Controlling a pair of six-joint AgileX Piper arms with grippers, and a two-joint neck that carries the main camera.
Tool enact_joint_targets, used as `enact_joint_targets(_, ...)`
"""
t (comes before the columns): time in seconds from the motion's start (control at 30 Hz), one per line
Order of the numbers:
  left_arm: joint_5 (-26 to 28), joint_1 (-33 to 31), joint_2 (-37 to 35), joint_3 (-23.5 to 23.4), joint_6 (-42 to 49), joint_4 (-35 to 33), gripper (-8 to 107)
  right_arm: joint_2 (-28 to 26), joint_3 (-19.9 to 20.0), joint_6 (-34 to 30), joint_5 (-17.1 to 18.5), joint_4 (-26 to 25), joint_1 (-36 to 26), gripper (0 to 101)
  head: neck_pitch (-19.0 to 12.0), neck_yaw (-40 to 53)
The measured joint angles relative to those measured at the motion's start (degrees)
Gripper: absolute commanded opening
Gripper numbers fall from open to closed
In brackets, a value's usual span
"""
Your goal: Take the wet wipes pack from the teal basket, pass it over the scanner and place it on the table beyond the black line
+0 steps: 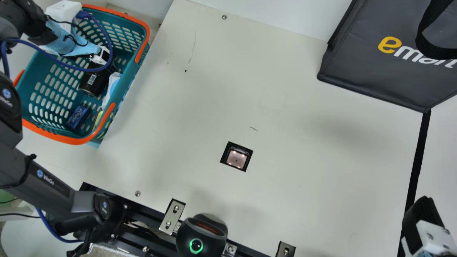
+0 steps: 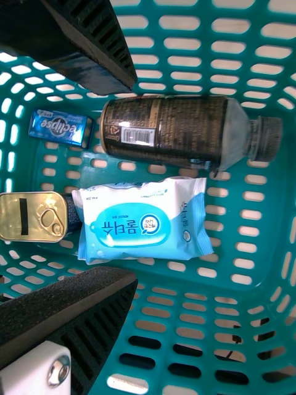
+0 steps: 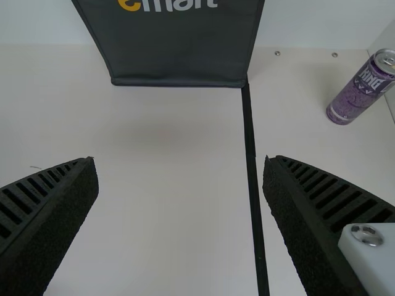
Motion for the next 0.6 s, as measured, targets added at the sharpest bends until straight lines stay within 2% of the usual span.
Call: enact_joint_targets(0.6,-3.9,0.6,0.2,6.0,-7.5,-1.1,90,0.0,0.0,0.0,0.0,0.0,0.0,95,0.0,0.1)
